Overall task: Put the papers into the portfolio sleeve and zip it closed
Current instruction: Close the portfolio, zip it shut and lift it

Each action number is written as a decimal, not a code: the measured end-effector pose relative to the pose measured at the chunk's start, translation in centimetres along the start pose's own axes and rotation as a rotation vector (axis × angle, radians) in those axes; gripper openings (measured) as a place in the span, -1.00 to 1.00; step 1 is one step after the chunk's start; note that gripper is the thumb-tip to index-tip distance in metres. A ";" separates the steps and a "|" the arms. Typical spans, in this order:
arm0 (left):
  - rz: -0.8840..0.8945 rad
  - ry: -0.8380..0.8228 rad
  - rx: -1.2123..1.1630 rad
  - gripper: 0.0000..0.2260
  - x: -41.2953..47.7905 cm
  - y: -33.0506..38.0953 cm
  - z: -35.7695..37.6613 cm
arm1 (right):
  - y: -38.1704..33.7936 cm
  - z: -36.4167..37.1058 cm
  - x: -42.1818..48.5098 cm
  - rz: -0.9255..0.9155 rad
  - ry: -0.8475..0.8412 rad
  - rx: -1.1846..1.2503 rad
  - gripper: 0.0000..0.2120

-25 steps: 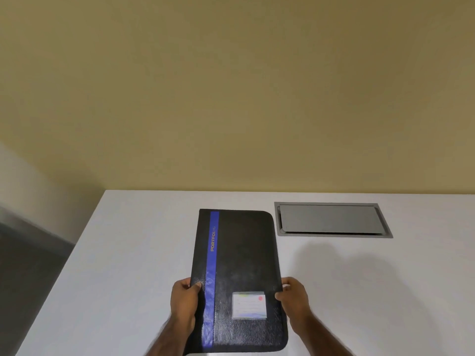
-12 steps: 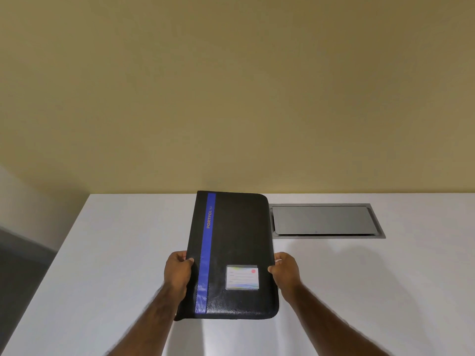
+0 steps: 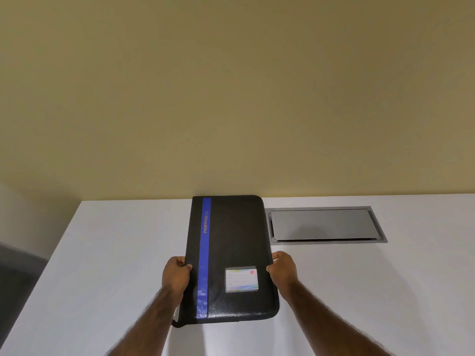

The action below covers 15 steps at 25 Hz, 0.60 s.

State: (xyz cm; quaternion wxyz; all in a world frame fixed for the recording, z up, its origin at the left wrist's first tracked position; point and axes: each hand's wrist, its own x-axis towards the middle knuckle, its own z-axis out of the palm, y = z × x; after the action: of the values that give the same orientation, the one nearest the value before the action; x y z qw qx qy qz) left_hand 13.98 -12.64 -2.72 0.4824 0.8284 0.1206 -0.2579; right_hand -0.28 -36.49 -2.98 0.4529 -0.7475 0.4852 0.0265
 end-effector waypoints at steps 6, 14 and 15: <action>0.007 0.043 0.148 -0.84 0.1 0.0 0.3 | 0.7 0.9 -0.1 0.015 -0.010 -0.002 -0.91; 0.067 0.077 0.260 -0.79 -0.3 0.2 0.7 | 0.9 1.2 0.1 0.032 0.003 -0.007 -0.93; 0.096 0.078 0.267 -0.78 -0.6 0.2 0.8 | 0.9 1.3 0.1 0.028 0.003 -0.008 -0.94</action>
State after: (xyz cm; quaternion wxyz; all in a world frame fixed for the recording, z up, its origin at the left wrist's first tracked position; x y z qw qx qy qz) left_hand 13.31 -13.42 -2.60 0.3746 0.8994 0.0643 -0.2159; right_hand -0.40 -35.73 -4.34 0.4488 -0.7424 0.4962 0.0334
